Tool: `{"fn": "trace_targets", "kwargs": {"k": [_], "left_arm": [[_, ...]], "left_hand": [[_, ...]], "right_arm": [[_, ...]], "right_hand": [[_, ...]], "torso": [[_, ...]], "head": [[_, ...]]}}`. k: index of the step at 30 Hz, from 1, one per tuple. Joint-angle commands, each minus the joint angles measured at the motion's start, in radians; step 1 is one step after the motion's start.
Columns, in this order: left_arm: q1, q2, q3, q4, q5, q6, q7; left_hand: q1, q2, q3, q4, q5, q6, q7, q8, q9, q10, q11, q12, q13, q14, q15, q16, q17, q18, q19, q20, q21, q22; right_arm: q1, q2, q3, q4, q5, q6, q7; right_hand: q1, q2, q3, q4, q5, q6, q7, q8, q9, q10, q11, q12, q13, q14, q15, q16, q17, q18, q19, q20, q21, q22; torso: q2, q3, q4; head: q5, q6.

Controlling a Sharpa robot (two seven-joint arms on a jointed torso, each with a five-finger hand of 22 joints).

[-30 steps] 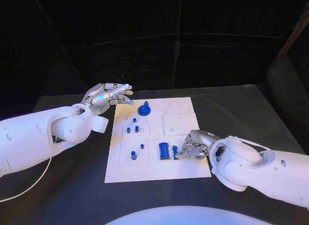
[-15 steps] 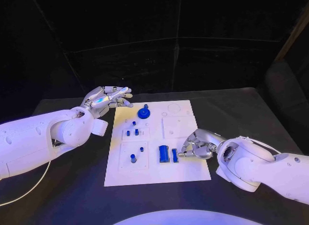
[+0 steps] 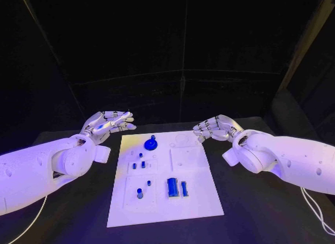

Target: Assemble the parts on the task board

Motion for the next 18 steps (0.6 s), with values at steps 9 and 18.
{"fn": "trace_targets", "kwargs": {"k": [9, 18], "left_arm": [[-0.007, 0.118, 0.002, -0.185, 0.069, -0.053, 0.056], [-0.028, 0.213, 0.003, -0.302, 0.091, -0.122, 0.07]], "left_hand": [[0.018, -0.005, -0.006, 0.016, 0.001, -0.017, -0.019, -0.076, -0.002, -0.011, 0.04, -0.147, -0.002, -0.063, 0.056, -0.216, -0.065, 0.014, -0.154, 0.056, -0.104, -0.094], [0.007, -0.006, -0.029, 0.019, 0.001, -0.043, -0.009, -0.119, -0.002, -0.079, 0.047, -0.247, -0.002, -0.108, 0.074, -0.313, -0.087, 0.011, -0.295, 0.069, -0.11, -0.151]], "right_arm": [[0.009, 0.21, 0.017, -0.325, 0.308, 0.147, 0.263], [0.008, 0.307, 0.019, -0.463, 0.334, 0.183, 0.282]], "right_hand": [[-0.051, 0.011, 0.011, -0.084, -0.015, -0.01, 0.013, -0.031, -0.084, -0.019, 0.033, -0.088, -0.215, -0.039, 0.048, -0.187, -0.166, 0.011, 0.012, 0.049, -0.203, -0.17], [-0.103, 0.023, 0.018, -0.133, -0.015, -0.02, 0.012, -0.032, -0.118, -0.03, 0.037, -0.09, -0.259, -0.039, 0.053, -0.192, -0.219, 0.012, 0.045, 0.056, -0.261, -0.227]], "torso": [[-0.059, -0.0023, -0.0021], [-0.071, 0.0036, 0.0162]], "head": [[0.013, 0.061], [0.021, 0.082]]}}
